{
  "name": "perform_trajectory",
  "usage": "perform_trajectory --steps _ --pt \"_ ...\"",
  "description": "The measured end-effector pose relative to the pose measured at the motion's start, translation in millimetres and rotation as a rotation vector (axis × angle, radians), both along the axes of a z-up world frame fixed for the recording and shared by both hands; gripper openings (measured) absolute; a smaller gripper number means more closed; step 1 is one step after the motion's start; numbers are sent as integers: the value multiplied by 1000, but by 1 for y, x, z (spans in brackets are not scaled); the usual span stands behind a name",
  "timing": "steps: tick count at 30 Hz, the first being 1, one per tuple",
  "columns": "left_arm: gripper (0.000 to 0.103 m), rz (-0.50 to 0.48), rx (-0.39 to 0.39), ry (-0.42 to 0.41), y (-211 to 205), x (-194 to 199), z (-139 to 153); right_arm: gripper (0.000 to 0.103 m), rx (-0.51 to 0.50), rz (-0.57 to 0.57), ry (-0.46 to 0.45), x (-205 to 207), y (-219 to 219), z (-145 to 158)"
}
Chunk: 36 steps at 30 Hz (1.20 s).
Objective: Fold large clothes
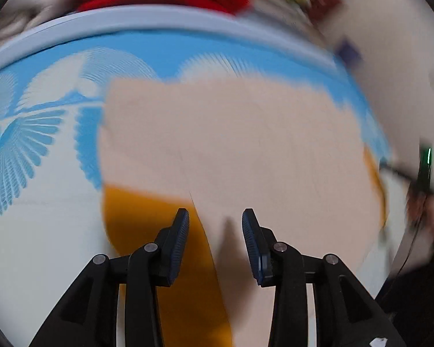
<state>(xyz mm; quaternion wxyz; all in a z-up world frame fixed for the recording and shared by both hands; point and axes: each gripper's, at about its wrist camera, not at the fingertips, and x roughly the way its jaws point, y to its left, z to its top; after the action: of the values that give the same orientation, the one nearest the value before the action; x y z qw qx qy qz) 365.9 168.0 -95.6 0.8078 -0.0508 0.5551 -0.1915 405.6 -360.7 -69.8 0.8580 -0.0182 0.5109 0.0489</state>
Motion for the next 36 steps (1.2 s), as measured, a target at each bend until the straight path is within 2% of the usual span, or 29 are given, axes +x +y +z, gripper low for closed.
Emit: perform_trajectory --steps 2,4,6,8,11,13,15,16,18,20,22,24,27,29,31,34,36 --pt "33 -54 102 48 -9 -12 -22 29 -65 93 109 -15 10 -23" --pt "28 -13 173 115 -1 -16 -41 28 -180 134 226 -30 10 -53" --pt "14 23 167 122 5 -19 -35 28 -186 136 235 -40 2 -56" --pt "13 20 154 107 6 -24 -22 29 -159 113 237 -45 -6 -49" --pt "13 -74 89 118 0 -44 -14 29 -105 119 257 -56 -14 -41" --pt "14 -122 147 157 -3 -59 -30 28 -139 142 305 -64 -14 -51" --pt "14 -129 206 171 -2 -68 -39 29 -170 141 354 -72 -19 -61" --pt "14 -124 205 169 0 -69 -38 29 -171 137 370 -76 -21 -64" --pt "10 -124 205 162 -1 -73 -30 29 -169 133 380 -81 -24 -64" --pt "10 -145 212 164 -1 -82 -30 28 -170 133 386 -86 -26 -65" --pt "13 -140 284 214 1 -89 -47 28 -176 129 393 -90 -28 -67" --pt "13 -142 340 209 -5 -95 -47 29 -186 115 394 -88 -30 -64" --pt "13 -133 452 132 -22 -98 -21 29 -226 82 332 -89 -27 -39" --pt "13 -112 452 27 -35 -106 12 29 -253 67 241 -87 -21 -9" --pt "14 -39 460 -71 -47 -114 45 30 -246 31 113 -89 -11 35" --pt "23 98 367 -167 -52 -138 85 31 -168 12 -37 -104 16 89" --pt "25 185 316 -220 -57 -146 101 31 -126 23 -115 -124 44 111"
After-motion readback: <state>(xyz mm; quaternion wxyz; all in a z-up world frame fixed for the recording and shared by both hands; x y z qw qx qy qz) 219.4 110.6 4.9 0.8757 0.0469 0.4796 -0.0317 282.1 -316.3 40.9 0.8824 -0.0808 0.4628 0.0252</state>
